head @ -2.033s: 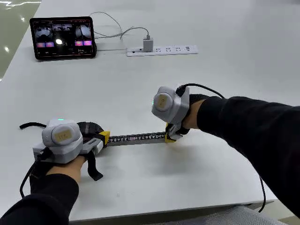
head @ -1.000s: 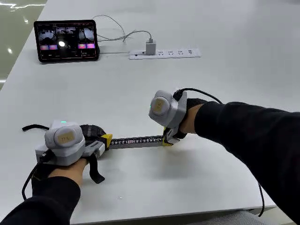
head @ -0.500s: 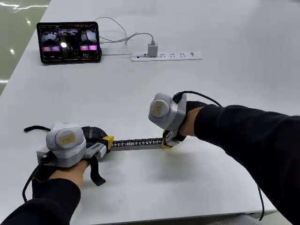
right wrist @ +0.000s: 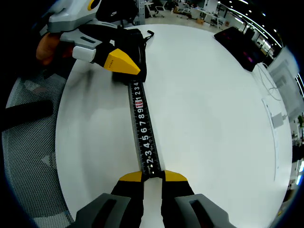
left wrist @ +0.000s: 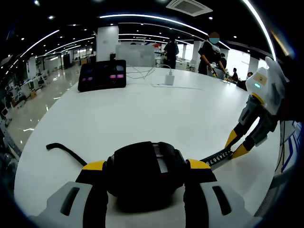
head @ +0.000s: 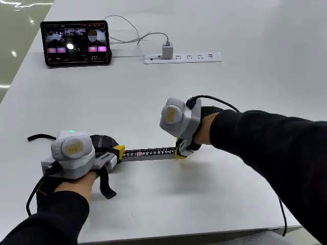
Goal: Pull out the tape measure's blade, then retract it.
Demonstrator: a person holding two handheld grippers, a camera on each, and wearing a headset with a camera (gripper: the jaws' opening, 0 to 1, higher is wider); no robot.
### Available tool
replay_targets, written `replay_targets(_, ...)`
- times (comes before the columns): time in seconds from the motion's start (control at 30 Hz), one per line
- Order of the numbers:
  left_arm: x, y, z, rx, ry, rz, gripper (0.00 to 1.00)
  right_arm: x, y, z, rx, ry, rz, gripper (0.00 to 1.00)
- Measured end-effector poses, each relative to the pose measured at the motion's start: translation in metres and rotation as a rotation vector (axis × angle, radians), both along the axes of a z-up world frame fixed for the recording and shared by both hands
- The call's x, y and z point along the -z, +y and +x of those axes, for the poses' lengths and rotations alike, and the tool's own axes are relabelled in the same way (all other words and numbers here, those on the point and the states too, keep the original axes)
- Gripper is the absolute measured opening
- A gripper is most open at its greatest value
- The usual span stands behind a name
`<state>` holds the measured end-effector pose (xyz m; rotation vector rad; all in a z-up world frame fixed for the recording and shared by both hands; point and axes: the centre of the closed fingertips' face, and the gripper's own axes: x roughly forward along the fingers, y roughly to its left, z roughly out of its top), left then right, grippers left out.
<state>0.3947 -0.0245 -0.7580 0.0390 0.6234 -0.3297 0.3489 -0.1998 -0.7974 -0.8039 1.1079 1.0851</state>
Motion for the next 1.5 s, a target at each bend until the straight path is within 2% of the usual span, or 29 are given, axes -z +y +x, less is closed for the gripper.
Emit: replay_targets(1.5,-0.001,0.0,-0.001,0.001,0.005,-0.009,0.59,0.0,0.021,0.005,-0.008,-0.006,0.035,0.09)
